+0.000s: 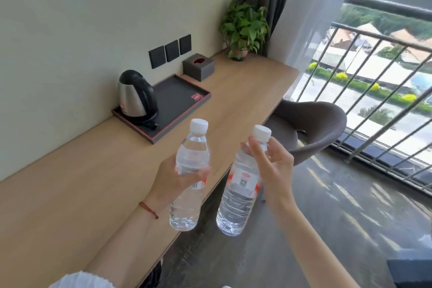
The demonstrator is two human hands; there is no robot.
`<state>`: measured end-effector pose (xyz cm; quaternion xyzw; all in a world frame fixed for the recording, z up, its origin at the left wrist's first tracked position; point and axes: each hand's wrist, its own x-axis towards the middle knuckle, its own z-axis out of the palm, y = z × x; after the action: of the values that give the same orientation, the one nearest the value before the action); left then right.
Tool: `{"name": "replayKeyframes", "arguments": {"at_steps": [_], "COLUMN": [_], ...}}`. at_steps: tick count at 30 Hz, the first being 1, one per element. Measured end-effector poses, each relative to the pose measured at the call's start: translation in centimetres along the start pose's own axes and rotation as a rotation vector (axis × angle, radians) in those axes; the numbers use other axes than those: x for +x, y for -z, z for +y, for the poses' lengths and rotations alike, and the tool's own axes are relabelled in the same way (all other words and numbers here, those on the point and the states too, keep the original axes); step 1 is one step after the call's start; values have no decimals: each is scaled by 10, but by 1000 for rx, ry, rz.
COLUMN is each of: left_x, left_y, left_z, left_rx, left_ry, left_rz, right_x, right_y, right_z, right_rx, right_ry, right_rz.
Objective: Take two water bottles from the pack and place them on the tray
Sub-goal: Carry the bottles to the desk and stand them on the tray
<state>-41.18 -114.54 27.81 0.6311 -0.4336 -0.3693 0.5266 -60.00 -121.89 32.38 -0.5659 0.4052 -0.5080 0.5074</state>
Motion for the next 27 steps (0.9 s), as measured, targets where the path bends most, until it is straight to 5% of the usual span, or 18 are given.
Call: {"name": "replayKeyframes", "arguments": {"at_steps": [20,27], "left_x": [259,307], "left_y": [-50,-58], "left_z": [-54,-75], "left_rx": [-143,-215], "left_ry": [245,347], "left_rz": [264,518], "right_x": [301,377], "right_y": [-43,-72], "right_z": [120,171], "right_rx": [-223,-281], "right_ry": [17,-33], "right_rz": [-500,-707]}}
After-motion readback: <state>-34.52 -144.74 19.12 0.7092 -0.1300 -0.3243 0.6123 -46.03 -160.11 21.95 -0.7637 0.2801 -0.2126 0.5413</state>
